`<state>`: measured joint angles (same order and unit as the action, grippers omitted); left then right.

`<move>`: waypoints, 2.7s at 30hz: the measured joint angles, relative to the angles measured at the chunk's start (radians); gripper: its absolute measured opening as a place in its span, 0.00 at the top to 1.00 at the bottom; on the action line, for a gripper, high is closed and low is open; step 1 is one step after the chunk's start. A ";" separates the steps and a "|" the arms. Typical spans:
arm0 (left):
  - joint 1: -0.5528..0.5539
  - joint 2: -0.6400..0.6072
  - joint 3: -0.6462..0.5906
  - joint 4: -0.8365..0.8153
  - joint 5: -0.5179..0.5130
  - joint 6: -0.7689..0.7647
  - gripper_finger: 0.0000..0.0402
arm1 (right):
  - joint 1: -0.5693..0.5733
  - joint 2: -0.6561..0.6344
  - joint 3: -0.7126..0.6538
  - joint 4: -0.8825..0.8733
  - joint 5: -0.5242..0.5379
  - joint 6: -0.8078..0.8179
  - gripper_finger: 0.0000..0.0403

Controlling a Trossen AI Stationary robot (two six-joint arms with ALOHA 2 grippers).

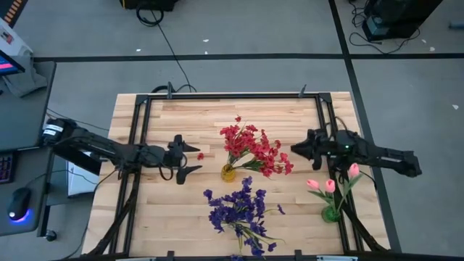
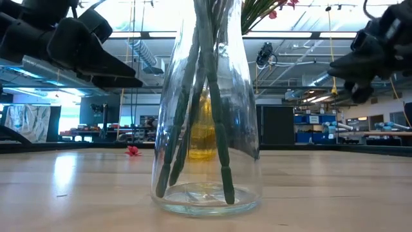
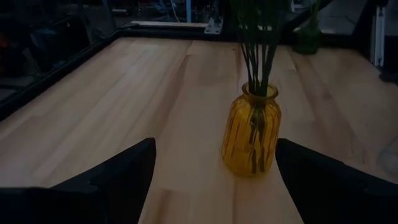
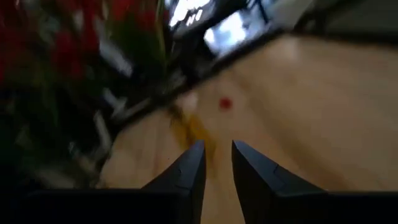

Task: Sort flowers into vase by color
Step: Return to Home Position

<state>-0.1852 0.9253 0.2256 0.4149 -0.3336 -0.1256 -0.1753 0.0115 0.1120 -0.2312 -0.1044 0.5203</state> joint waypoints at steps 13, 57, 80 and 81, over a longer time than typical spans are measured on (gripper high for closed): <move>-0.019 0.089 0.000 0.026 0.112 0.252 0.17 | -0.004 0.016 -0.036 0.073 0.164 -0.143 0.81; -0.051 -0.879 -0.218 -0.398 0.244 0.331 0.17 | -0.004 0.021 -0.036 0.150 0.189 0.080 0.81; -0.051 -0.800 -0.218 -0.385 0.252 0.278 0.17 | -0.004 0.021 -0.036 0.126 -0.110 -0.231 0.81; -0.051 -0.800 -0.218 -0.377 0.252 0.278 0.17 | -0.004 0.021 -0.036 0.131 -0.102 -0.232 0.81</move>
<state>-0.2359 0.1249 0.0078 0.0384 -0.0818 0.1520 -0.1791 0.0323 0.0761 -0.1004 -0.2061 0.2883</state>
